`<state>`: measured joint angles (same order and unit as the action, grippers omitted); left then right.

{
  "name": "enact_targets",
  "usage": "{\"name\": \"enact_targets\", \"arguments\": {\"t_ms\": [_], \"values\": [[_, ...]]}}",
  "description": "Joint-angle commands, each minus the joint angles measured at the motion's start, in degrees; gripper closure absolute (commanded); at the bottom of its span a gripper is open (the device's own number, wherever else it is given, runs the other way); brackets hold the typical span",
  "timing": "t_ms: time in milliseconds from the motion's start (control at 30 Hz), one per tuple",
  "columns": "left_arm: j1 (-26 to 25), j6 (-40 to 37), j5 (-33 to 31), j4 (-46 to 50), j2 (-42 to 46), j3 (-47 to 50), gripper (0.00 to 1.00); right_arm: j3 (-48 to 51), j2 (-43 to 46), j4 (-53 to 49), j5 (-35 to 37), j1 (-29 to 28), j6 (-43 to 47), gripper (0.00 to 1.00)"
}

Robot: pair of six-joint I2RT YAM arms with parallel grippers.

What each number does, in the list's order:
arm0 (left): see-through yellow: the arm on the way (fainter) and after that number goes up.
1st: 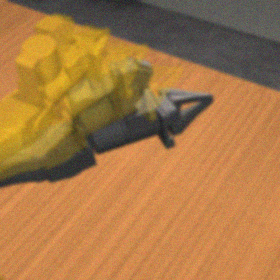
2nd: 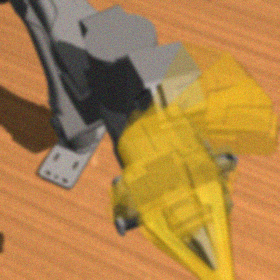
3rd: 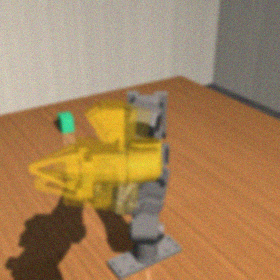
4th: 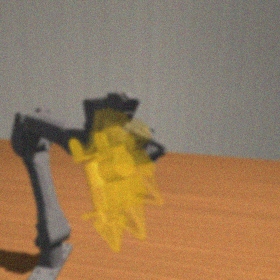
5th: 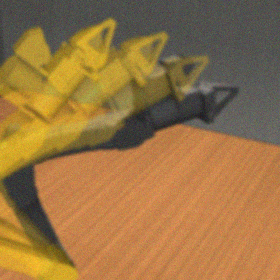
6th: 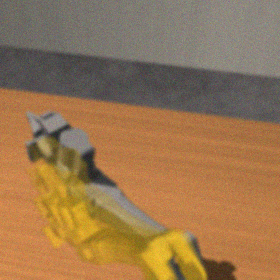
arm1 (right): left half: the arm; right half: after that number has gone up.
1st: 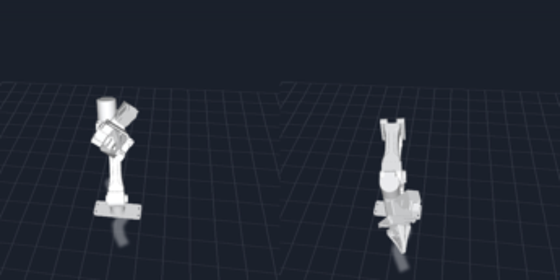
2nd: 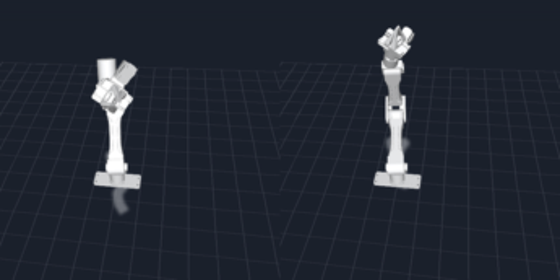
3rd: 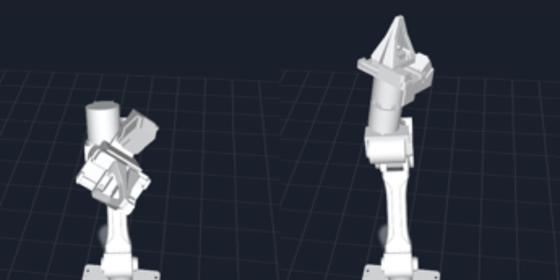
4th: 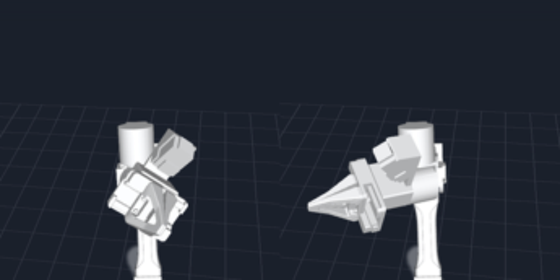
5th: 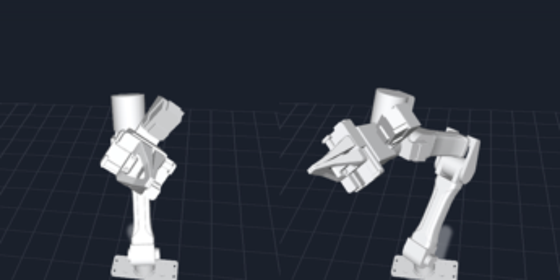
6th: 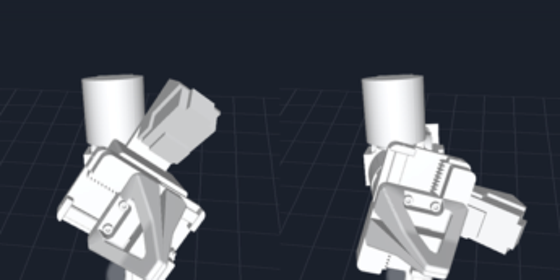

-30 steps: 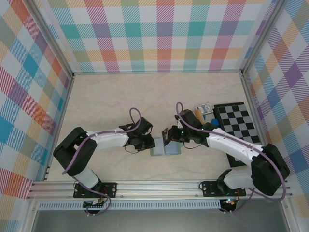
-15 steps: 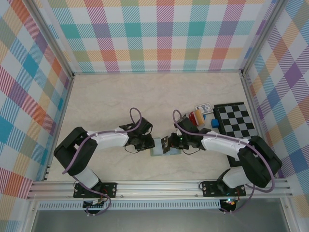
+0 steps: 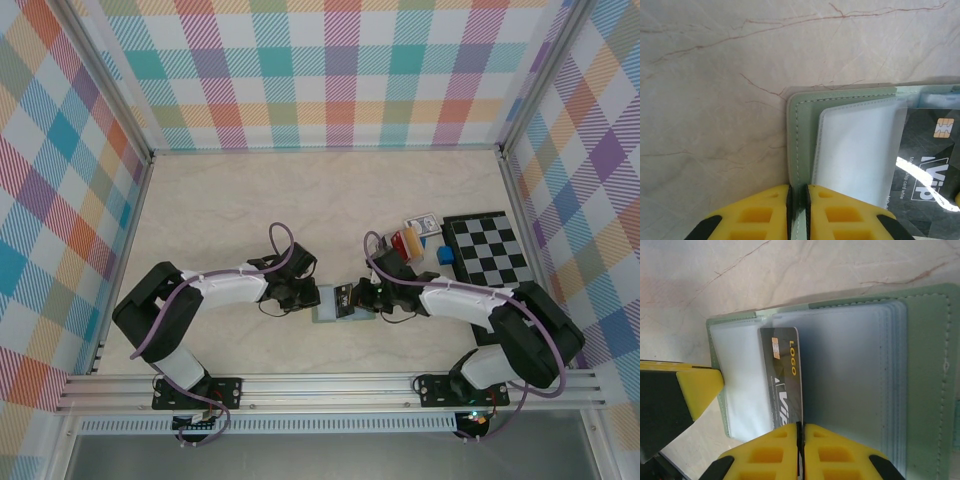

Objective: Put the credit cards into the card holder
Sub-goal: Insert the credit card into the card slot.

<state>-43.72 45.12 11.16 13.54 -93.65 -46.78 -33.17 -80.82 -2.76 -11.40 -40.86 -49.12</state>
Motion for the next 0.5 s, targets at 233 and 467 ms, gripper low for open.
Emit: {"name": "enact_targets", "arguments": {"t_ms": [233,467], "values": [[-0.1,-1.1,1.3,0.9,-2.0,-0.8,0.85,1.8,-2.4,5.9,-2.9,-0.2,-2.6,0.91],[-0.1,-1.0,1.4,1.2,-1.9,-0.8,0.85,-1.1,-7.4,9.5,-3.2,-2.8,-4.8,0.89]]}}
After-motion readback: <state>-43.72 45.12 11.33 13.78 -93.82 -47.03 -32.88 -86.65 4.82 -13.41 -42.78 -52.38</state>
